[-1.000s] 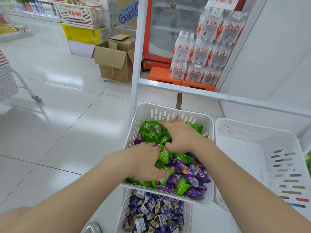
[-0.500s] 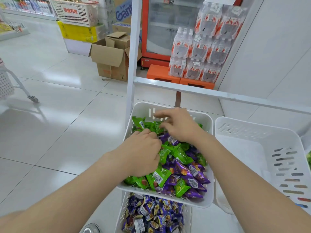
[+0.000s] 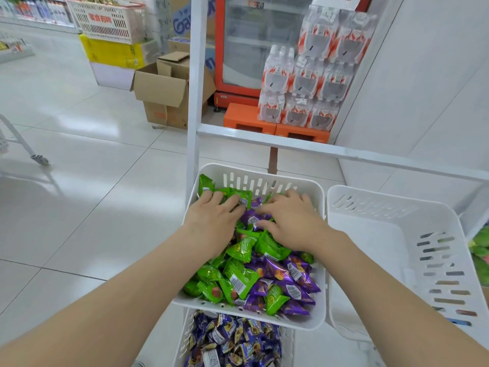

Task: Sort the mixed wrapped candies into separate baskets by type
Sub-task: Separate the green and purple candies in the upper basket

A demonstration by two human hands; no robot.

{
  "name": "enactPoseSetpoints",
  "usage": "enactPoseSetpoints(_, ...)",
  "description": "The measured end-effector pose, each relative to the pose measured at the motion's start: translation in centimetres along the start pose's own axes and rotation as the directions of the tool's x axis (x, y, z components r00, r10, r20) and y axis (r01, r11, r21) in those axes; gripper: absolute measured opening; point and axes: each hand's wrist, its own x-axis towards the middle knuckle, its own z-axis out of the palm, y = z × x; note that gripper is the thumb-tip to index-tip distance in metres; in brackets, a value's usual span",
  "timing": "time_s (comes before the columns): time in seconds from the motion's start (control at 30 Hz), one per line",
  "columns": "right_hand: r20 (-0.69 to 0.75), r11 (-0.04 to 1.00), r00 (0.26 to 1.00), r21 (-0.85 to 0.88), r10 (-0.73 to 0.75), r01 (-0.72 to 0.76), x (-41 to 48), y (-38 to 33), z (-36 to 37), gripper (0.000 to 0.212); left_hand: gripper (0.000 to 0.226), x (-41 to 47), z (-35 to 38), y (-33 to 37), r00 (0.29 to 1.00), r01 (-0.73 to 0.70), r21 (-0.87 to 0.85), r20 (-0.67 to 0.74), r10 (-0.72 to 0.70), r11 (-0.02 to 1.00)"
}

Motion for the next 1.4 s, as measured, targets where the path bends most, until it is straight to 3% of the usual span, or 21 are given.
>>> enactPoseSetpoints(0.1,0.089,0.994,0.991,0.037,-0.104,0.101,0.5,-0.5,-0.1,0.043,0.078,0.4,0.0,-0.2,1.0,0.015,0.029,-0.014,-0.015,0.999)
enactPoseSetpoints(0.2,0.141,0.989,0.982,0.09,-0.127,0.116,0.7,-0.7,-0.9,0.041,0.062,0.9,0.0,-0.2,0.999,0.042,0.047,0.012,-0.042,0.998)
enactPoseSetpoints(0.3,-0.028,0.986,0.991,0.101,-0.133,0.135,0.2,-0.5,-1.3,0.027,0.046,1.2,-0.2,-0.3,0.998,0.06,0.029,-0.006,-0.06,0.998)
enactPoseSetpoints(0.43,-0.243,0.934,0.968,0.331,-0.056,0.137,-1.9,0.8,-2.3,0.025,0.034,1.2,-0.6,-0.4,0.998,0.036,-0.009,-0.059,-0.036,0.999)
enactPoseSetpoints(0.53,-0.127,0.936,0.982,0.308,-0.138,0.171,-4.6,1.9,-3.6,0.021,0.028,1.2,-0.9,-0.9,0.992,-0.024,-0.187,-0.129,0.0,0.982)
enactPoseSetpoints(0.6,-0.042,0.947,0.983,0.264,-0.179,0.184,-5.9,1.4,-3.9,0.025,0.027,0.8,-1.2,-1.2,0.991,-0.091,-0.405,-0.13,0.041,0.91)
enactPoseSetpoints(0.67,-0.079,0.954,0.986,0.251,-0.145,0.161,-6.0,0.6,-3.6,0.03,0.027,0.2,-1.4,-1.2,0.99,-0.134,-0.568,-0.046,0.131,0.812)
enactPoseSetpoints(0.73,-0.16,0.961,0.983,0.242,-0.096,0.133,-5.0,-0.5,-3.4,0.028,0.031,-0.4,-1.4,-1.2,0.976,-0.164,-0.603,0.015,0.217,0.78)
enactPoseSetpoints(0.87,-0.221,0.972,0.975,0.227,-0.003,0.054,-1.0,-1.4,-2.4,0.03,0.036,-0.7,-0.6,-1.1,0.978,-0.195,-0.566,-0.045,0.206,0.801)
enactPoseSetpoints(1.0,0.042,0.984,0.998,0.17,0.048,-0.054,2.0,-1.6,-0.6,0.039,0.014,-0.3,-0.3,-0.7,0.949,-0.24,-0.36,-0.283,0.139,0.902)
enactPoseSetpoints(1.07,0.126,0.988,0.991,0.14,0.053,-0.071,2.7,-1.6,-0.2,0.048,0.025,0.1,0.0,-0.5,0.959,-0.22,-0.32,-0.244,0.144,0.922)
enactPoseSetpoints(1.17,0.095,0.994,0.993,0.082,0.07,-0.078,2.7,-1.4,-0.4,0.066,0.046,0.5,0.6,-0.2,0.99,-0.133,-0.246,-0.07,0.119,0.96)
enactPoseSetpoints(1.4,-0.126,0.981,0.989,0.185,0.077,-0.052,0.7,-0.8,-2.2,0.052,0.062,0.1,0.6,-0.4,0.997,0.057,-0.089,-0.047,-0.061,0.994)
